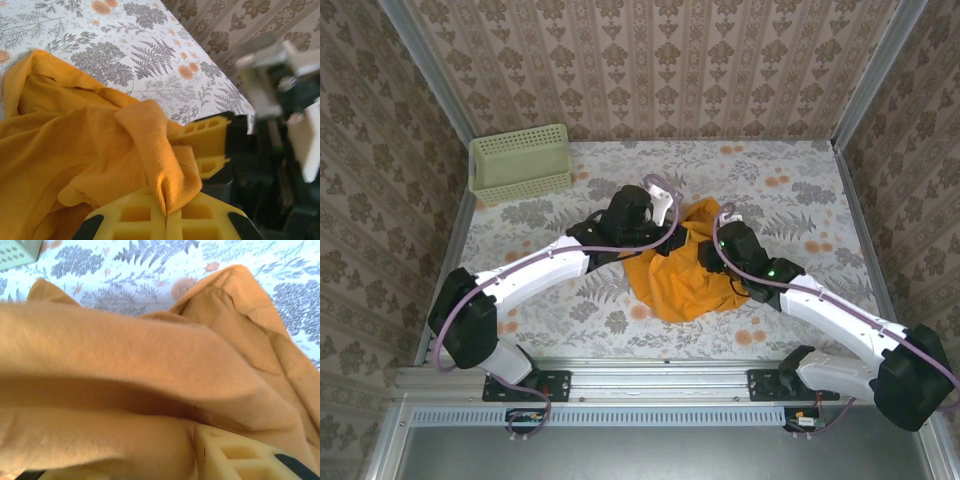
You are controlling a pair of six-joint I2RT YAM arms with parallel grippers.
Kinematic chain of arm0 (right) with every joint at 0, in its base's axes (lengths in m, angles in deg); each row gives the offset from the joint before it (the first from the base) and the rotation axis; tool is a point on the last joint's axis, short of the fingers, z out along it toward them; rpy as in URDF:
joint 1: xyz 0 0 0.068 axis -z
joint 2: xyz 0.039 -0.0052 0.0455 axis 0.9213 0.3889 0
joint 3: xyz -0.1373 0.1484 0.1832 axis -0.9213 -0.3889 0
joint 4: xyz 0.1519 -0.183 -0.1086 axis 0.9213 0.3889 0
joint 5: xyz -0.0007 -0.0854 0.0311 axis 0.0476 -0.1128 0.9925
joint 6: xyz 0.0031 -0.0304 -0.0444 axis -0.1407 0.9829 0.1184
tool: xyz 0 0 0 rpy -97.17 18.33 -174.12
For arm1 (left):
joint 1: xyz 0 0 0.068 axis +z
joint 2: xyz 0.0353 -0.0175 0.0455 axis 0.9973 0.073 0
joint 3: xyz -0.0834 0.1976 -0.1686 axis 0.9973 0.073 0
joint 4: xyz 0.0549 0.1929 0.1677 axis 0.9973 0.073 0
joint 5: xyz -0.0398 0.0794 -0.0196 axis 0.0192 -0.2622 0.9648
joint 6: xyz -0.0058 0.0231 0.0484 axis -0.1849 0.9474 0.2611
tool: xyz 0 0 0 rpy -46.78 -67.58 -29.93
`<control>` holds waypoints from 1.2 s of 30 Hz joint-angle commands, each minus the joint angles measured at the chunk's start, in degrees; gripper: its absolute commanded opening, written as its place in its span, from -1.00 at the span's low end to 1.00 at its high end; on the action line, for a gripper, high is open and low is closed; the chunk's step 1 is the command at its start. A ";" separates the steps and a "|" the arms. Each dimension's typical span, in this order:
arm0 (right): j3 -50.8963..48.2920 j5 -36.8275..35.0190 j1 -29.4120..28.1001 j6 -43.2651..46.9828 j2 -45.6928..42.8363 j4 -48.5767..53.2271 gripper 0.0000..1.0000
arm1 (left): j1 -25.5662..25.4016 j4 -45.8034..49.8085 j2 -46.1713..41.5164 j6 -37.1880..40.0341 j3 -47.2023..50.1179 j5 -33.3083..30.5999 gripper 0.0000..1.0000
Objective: Fold the inside-out t-shirt
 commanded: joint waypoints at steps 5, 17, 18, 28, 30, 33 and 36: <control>1.07 5.80 5.24 1.17 -2.45 2.82 -0.07 | -0.22 2.69 -2.43 3.24 -0.71 -0.09 -1.00; 2.09 10.48 5.81 2.10 3.35 2.08 -0.26 | -0.13 2.27 -2.76 4.13 -1.06 1.17 -1.00; 2.27 9.28 5.88 1.88 3.08 3.06 -0.46 | 0.10 2.52 -2.76 4.35 -1.04 1.02 -1.00; 4.52 22.21 17.42 -0.82 -8.76 14.21 -1.00 | 3.12 13.87 4.24 12.88 -6.37 -10.24 -1.00; 5.37 25.43 18.91 -0.15 -7.56 15.39 -1.00 | 2.68 14.11 5.42 13.58 -7.54 -10.34 -1.00; 7.82 28.42 20.91 1.20 -3.50 16.66 -1.00 | 1.84 15.24 7.34 14.72 -9.43 -11.76 -1.00; 12.05 28.42 23.50 2.66 3.55 18.06 -1.00 | 1.89 16.90 9.73 14.93 -11.14 -13.68 -1.00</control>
